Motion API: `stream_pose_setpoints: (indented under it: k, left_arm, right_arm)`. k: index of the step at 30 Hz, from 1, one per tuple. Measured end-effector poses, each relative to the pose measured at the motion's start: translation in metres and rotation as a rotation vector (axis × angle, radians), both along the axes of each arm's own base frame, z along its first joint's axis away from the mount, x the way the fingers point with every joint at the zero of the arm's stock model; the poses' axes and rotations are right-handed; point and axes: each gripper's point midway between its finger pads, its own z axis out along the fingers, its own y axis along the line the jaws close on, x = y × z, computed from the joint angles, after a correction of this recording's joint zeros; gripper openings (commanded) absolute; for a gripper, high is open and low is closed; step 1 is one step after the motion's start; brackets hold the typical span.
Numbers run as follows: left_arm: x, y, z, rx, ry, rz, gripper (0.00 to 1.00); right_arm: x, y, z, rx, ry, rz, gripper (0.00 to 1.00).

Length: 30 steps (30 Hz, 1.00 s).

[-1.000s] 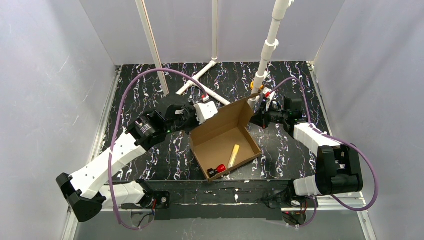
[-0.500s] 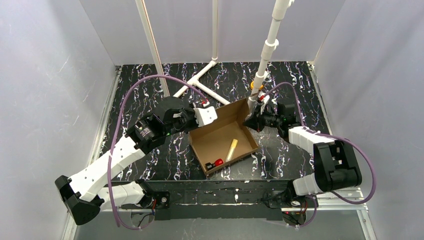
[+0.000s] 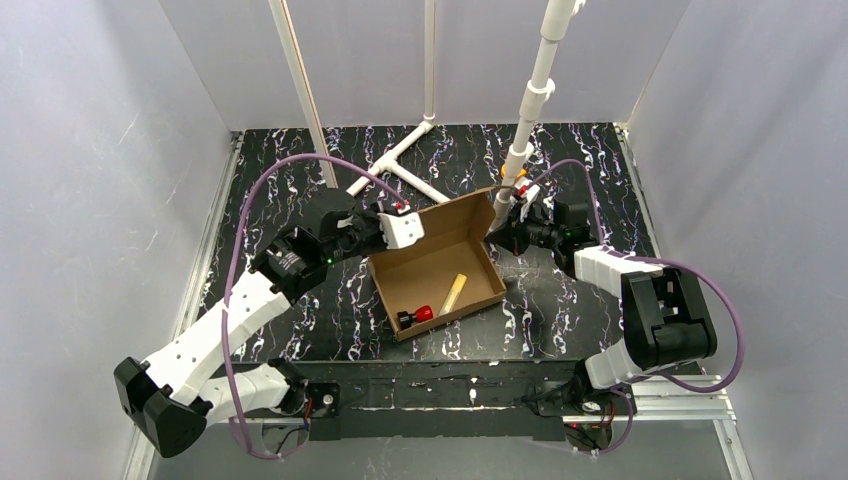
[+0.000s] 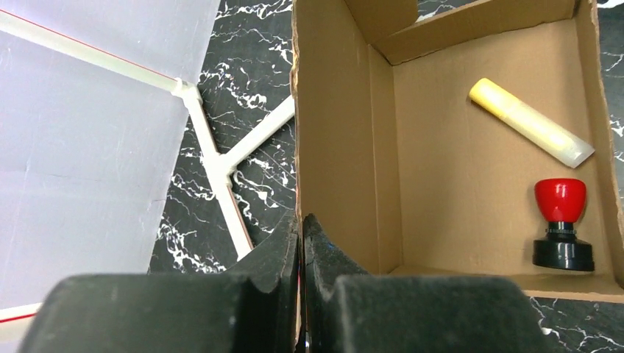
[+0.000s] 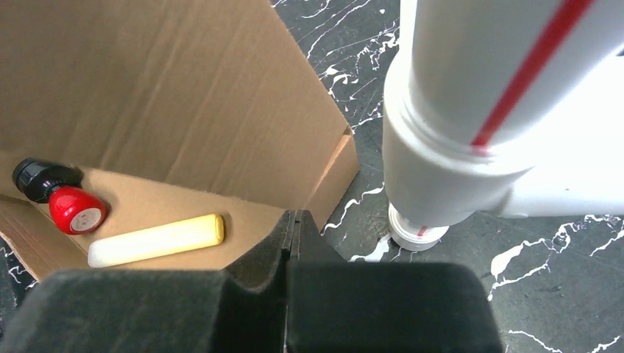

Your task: Fold the paper box

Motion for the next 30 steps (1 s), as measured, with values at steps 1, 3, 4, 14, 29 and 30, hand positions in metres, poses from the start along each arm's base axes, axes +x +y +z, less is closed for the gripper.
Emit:
stream_pose_setpoints:
  k: [1,3,4,14,29,30]
  left_arm:
    - [0.0,-0.001,0.001,-0.016,-0.005,-0.003,0.0]
    - [-0.002,-0.002,0.001,-0.036,-0.006,-0.007,0.0]
    - [-0.002,-0.003,0.001,-0.043,-0.007,-0.009,0.0]
    - [-0.004,-0.005,0.002,-0.072,0.003,-0.017,0.0]
    - [-0.004,-0.006,0.001,-0.087,0.02,-0.016,0.0]
    - [-0.005,-0.006,0.001,-0.087,0.019,-0.017,0.0]
  right_arm:
    - [0.0,0.0,0.0,-0.002,-0.005,0.003,0.01]
    - [0.0,0.0,0.0,-0.008,-0.017,0.011,0.01]
    - [0.0,-0.001,0.0,-0.012,-0.024,0.014,0.01]
    - [-0.002,0.0,0.028,0.047,-0.15,-0.026,0.01]
    - [-0.014,0.003,0.008,-0.064,-0.113,0.032,0.01]
    - [-0.011,-0.004,0.01,-0.092,-0.131,0.028,0.01]
